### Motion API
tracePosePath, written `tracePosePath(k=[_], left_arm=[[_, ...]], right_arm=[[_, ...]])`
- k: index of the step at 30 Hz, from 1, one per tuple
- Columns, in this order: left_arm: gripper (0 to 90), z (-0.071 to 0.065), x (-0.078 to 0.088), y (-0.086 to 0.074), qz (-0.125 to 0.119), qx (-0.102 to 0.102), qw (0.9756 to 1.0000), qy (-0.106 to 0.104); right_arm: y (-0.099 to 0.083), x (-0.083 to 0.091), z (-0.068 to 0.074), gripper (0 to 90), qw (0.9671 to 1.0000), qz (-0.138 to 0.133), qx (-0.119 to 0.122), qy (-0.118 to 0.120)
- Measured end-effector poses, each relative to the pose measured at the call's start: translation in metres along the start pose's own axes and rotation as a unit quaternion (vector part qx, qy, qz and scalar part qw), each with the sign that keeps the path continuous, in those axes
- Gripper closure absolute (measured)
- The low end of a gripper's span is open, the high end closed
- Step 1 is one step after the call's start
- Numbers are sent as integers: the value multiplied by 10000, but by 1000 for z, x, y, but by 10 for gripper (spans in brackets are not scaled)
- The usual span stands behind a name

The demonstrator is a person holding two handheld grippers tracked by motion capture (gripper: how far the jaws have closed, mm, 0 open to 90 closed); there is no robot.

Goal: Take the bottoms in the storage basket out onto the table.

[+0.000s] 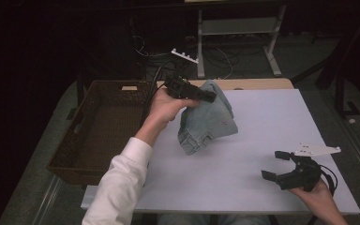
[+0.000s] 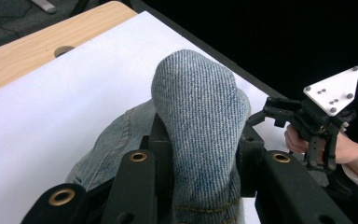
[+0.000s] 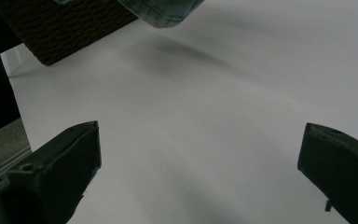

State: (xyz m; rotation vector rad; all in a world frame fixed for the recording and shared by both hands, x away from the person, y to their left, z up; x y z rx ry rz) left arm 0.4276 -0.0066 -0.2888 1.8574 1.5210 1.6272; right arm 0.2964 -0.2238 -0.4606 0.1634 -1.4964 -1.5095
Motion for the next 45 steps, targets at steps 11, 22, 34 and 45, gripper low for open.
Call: tracePosePath(k=[11,22,34,45], left_arm=[[670,1,-22,-3,90,6,9999,-78],[669,5,-44,-8,211,12,9998,-59],[663,13,-72,-17,341,-56,9994,3],[623,21,-101,-25,378,59,9993,34]], right_arm=[[0,-1,1,0,10000,1,28,20],[1,1,0,0,10000,-5,7,25],[1,1,-1,0,10000,-8,6,28],[1,1,-1,0,10000,-6,5,37]])
Point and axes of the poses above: each handheld gripper's, and its own axes: x roughly backward along the jaws, y roughly out of its top, z roughly to its left, the point moved 9 cm from there along -x, roughly forward along the jaws, and after that the axes turned 2 degrees about -y, right-handed, at the moved point
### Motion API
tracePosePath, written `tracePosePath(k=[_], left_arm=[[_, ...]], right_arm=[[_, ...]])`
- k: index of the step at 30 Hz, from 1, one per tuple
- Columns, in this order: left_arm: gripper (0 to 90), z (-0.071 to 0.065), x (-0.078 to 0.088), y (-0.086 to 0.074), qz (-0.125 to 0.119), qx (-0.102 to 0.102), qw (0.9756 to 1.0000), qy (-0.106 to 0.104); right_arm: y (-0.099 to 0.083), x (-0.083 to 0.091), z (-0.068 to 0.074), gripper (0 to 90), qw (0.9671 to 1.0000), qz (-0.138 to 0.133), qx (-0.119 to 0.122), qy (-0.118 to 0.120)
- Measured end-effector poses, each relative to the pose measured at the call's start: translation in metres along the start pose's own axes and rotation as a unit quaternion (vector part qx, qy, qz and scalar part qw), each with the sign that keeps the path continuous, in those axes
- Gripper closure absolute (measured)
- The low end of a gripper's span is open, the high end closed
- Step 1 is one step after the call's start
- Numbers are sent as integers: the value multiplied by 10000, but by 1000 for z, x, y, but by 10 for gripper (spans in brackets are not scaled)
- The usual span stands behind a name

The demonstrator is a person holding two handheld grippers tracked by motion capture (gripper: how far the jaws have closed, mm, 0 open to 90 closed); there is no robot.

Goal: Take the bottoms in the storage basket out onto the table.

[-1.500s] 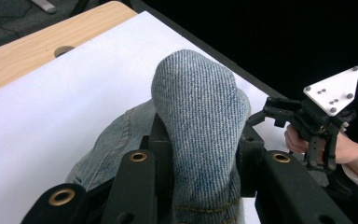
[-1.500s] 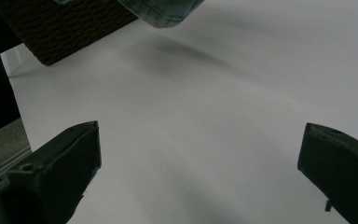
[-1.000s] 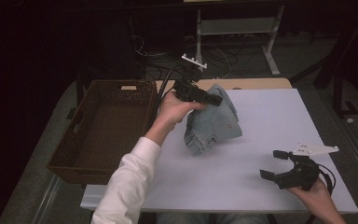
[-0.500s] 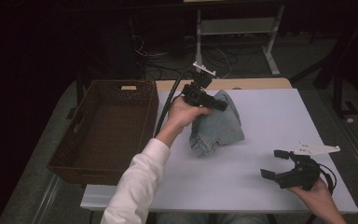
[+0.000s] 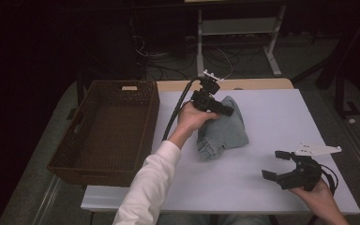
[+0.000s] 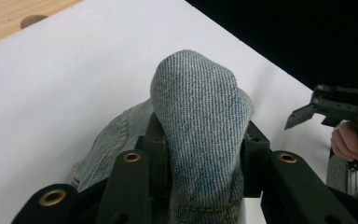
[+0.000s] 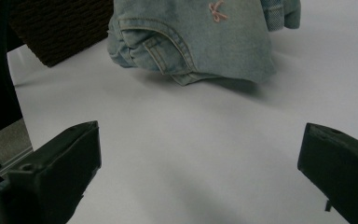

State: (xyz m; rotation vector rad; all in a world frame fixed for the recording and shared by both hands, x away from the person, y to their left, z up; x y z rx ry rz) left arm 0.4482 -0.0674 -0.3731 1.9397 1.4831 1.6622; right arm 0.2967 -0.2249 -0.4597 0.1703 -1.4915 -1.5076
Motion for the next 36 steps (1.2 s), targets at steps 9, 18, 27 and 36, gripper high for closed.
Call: tracePosePath(k=[9,18,27,36], left_arm=[[487,-3,-26,-9,13,26,9999,-140],[291,-13,-33,-10,85,-15,9998,-177],[114,-15,-18,-7,-36,-22,9996,-268],[12,-30,2,-16,-75,-237,9994,-227]], right_arm=[[0,0,-1,0,10000,-1,-3,-1],[0,0,-1,0,10000,-7,1,3],[0,0,-1,0,10000,1,-26,0],[0,1,-1,0,9999,33,-111,2]])
Point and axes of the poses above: each handheld gripper's, and its own axes: x roughly backward along the jaws, y roughly out of its top, z roughly to its left, the point moved 9 cm from there along -x, roughly forward along the jaws, and after that the axes turned 2 degrees about -y, right-handed, at the moved point
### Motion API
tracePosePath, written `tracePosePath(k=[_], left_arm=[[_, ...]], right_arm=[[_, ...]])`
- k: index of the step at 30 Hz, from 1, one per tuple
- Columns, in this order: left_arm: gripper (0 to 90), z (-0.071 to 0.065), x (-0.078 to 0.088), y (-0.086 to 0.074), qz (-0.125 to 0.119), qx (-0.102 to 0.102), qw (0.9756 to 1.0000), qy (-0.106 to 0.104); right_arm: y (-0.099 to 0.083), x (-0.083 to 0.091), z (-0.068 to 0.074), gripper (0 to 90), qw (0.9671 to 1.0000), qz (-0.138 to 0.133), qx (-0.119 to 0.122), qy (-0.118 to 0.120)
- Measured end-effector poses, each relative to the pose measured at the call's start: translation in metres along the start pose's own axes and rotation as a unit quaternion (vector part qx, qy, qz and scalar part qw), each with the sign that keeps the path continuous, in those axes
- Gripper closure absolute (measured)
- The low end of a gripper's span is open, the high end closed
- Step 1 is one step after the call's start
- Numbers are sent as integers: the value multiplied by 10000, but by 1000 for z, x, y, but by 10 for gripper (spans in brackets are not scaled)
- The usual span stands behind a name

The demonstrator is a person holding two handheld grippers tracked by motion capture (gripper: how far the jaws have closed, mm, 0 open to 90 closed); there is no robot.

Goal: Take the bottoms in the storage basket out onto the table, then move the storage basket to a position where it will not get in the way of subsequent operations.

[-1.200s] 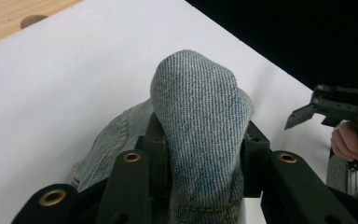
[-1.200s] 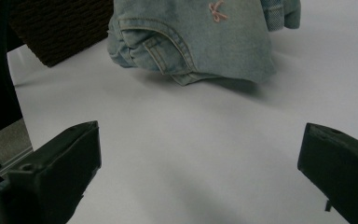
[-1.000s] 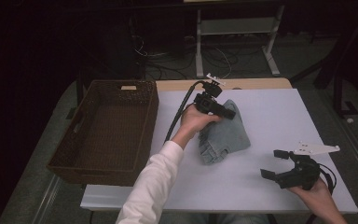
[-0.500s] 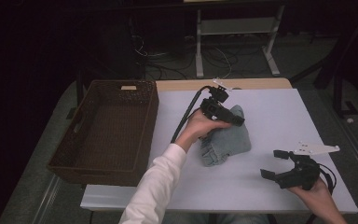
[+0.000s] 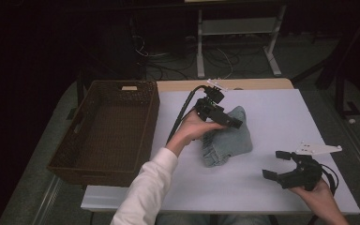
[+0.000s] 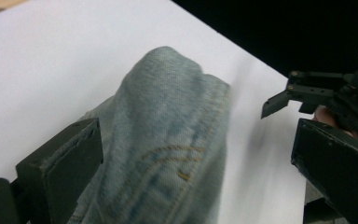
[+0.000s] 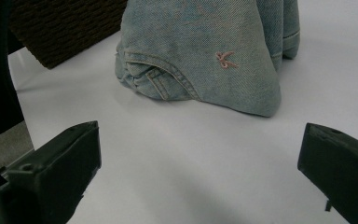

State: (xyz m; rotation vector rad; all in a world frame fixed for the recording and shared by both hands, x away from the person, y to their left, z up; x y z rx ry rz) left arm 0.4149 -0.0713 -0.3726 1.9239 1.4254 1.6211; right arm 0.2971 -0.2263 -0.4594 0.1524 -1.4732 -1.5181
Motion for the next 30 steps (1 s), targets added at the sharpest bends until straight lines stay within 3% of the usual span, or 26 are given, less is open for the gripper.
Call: tracePosePath(k=[6,14,30], left_arm=[[10,-11,14,-7,-299,-108,9995,3],[10,-15,23,-24,-398,-113,9991,118],[11,-8,20,-53,-591,64,9981,162]], right_arm=[[6,3,0,0,9999,87,-74,40],[33,11,-10,0,9999,70,-99,62],[73,-2,-40,0,10000,26,-41,9]])
Point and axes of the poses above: each handheld gripper's, and its own axes: x roughly backward along the jaws, y roughly out of its top, z roughly to its left, the point moved 9 cm from there along -x, roughly forward along the jaws, and after that the axes turned 2 degrees about -y, right-handed, at the moved point
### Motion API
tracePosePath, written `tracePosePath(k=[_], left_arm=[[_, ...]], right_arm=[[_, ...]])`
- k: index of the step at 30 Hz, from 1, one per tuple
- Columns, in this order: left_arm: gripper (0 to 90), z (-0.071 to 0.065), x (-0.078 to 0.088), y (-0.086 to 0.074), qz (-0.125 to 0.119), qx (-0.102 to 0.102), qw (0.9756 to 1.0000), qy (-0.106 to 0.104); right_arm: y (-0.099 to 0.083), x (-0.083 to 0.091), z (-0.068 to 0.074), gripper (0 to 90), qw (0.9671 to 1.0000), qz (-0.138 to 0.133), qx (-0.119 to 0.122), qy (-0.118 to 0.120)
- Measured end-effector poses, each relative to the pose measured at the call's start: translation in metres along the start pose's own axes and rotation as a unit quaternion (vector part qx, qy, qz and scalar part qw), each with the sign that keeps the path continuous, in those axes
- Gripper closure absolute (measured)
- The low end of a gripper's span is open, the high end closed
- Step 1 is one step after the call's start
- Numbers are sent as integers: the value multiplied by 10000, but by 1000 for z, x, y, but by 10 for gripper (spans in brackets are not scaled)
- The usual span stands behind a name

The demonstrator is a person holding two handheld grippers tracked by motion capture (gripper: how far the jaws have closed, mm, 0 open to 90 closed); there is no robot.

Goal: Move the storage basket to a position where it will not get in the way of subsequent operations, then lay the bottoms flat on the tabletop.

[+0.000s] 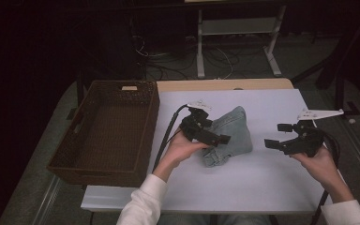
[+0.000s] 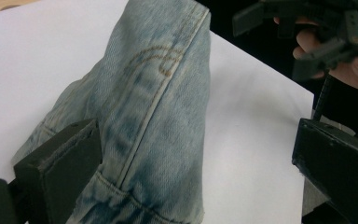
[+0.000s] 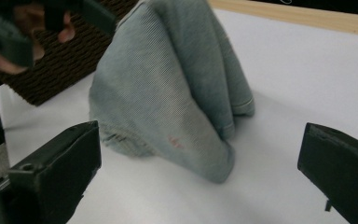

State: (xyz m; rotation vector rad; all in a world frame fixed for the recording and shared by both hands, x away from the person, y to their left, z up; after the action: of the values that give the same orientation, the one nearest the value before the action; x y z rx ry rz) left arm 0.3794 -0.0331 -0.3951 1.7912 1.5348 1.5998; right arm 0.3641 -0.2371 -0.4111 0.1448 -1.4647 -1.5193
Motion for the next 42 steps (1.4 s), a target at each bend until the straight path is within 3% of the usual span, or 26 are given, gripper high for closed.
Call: tracePosePath(k=[11,21,24,28,33,37,42], left_arm=[[11,20,3,-26,-197,333,9990,203],[53,26,2,-50,-97,546,9983,174],[69,26,1,-56,-25,515,9984,221],[141,22,1,-62,-101,567,9983,98],[192,22,-5,-78,101,648,9978,35],[367,24,-9,-83,91,719,9974,1],[508,26,-11,-88,2,947,9950,-319]], right_arm=[[16,-20,-27,0,9999,-74,-75,-84],[17,-43,-40,0,9998,-28,-192,-60],[16,-52,-41,13,9998,12,-193,5],[16,-62,-42,41,9997,68,-210,82],[18,-76,-40,92,9993,70,-209,315],[20,-82,-35,139,9988,80,-113,477],[21,-86,-30,164,9982,61,-34,603]])
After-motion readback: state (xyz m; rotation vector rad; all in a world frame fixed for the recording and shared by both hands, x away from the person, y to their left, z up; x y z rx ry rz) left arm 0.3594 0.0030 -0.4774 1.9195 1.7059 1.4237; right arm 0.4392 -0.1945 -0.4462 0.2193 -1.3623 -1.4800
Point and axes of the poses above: each handheld gripper's, and its own axes: x roughly backward along the jaws, y roughly out of its top, z roughly to its left, the point moved 9 cm from there along -x, roughly forward along the jaws, and after that the axes turned 2 degrees about -y, right-handed, at the moved point
